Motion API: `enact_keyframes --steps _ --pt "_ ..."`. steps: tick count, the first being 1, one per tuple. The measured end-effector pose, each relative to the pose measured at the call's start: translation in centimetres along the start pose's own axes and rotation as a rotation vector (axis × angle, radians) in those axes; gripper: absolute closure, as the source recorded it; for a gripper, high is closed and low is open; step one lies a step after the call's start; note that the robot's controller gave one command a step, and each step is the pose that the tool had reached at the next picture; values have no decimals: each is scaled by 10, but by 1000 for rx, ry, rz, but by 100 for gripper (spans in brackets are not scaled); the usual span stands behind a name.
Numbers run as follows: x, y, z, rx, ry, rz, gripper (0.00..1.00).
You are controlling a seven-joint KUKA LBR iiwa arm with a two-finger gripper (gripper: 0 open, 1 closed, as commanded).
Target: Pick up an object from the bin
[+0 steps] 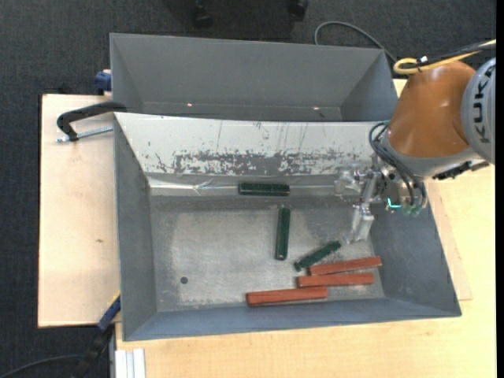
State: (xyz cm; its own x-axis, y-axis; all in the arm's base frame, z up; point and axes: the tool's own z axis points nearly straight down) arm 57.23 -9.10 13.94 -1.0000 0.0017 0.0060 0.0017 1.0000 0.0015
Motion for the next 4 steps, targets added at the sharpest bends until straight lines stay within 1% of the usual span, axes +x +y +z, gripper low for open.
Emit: enact_keyframes --steps 1,2,3,4 --pt "80 18 70 1 -5 -289 0" --pt "80 40 37 2 -14 -301 0" --pt "75 15 39 2 -12 -216 0" --pt "77 30 70 1 -4 -360 0"
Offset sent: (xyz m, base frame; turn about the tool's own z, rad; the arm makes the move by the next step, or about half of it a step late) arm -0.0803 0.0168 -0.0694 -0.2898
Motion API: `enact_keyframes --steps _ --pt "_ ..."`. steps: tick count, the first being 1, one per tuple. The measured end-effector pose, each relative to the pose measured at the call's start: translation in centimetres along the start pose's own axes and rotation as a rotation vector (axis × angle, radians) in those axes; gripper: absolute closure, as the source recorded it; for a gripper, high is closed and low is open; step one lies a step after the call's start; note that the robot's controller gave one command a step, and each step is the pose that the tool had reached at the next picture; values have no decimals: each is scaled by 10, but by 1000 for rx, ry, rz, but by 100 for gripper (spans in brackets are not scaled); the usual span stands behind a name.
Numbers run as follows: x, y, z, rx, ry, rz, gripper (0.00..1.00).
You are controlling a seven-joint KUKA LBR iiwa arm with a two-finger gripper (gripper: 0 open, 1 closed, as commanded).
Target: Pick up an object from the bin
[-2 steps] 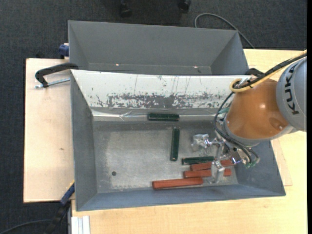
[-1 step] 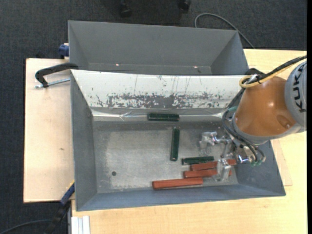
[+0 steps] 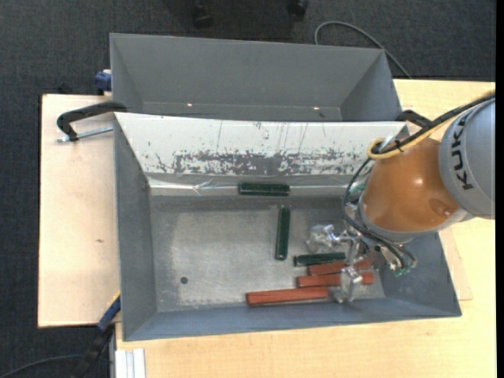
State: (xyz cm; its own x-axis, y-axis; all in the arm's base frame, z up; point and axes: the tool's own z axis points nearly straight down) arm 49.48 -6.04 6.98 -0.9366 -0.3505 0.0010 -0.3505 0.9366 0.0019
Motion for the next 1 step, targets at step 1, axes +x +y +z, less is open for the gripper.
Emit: enact_keyframes --steps 1 --pt "-1 0 -1 1 -2 1 0"
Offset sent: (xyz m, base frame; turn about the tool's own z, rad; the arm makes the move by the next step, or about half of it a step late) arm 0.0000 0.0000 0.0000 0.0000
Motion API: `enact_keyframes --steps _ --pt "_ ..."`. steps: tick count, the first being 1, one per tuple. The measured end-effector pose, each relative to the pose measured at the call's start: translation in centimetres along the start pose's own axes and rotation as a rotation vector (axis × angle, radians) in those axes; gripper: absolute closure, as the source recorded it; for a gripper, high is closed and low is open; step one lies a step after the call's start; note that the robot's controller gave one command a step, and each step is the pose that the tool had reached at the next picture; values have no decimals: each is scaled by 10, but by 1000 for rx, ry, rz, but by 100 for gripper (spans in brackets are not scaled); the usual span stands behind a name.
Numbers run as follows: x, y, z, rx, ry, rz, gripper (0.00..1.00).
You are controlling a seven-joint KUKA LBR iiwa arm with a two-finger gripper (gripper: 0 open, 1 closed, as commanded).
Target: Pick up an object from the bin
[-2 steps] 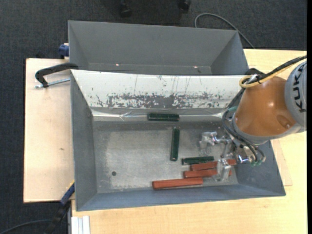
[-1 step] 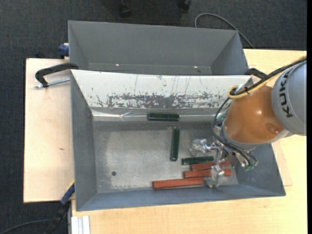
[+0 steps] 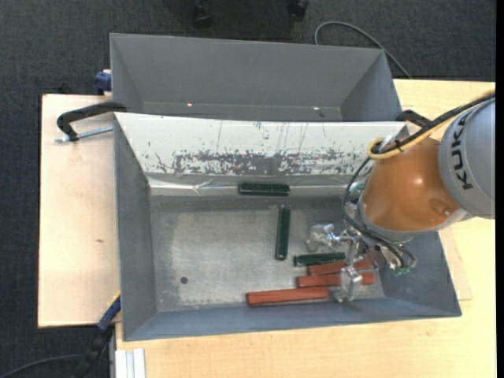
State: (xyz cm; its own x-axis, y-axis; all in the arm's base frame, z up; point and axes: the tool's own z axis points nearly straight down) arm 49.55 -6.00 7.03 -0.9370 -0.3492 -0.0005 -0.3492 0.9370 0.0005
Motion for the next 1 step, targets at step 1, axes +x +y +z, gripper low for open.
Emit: enact_keyframes --steps 1 --pt "-1 0 -1 1 -3 0 100"
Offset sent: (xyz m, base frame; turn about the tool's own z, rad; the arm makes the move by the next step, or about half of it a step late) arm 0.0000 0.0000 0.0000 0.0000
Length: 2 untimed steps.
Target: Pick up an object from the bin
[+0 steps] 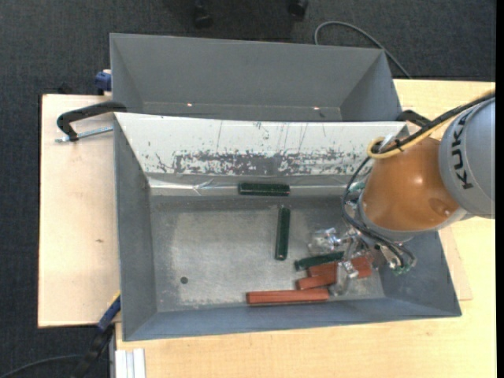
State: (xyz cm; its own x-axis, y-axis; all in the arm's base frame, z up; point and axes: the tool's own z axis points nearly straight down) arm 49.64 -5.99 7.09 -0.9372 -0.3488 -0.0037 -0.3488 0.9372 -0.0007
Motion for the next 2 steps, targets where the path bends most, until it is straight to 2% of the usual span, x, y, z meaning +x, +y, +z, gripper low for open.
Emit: enact_keyframes --steps 1,2 --pt "-2 0 -23 2 -3 0 100" --pt "-4 -1 -73 3 -5 2 100"
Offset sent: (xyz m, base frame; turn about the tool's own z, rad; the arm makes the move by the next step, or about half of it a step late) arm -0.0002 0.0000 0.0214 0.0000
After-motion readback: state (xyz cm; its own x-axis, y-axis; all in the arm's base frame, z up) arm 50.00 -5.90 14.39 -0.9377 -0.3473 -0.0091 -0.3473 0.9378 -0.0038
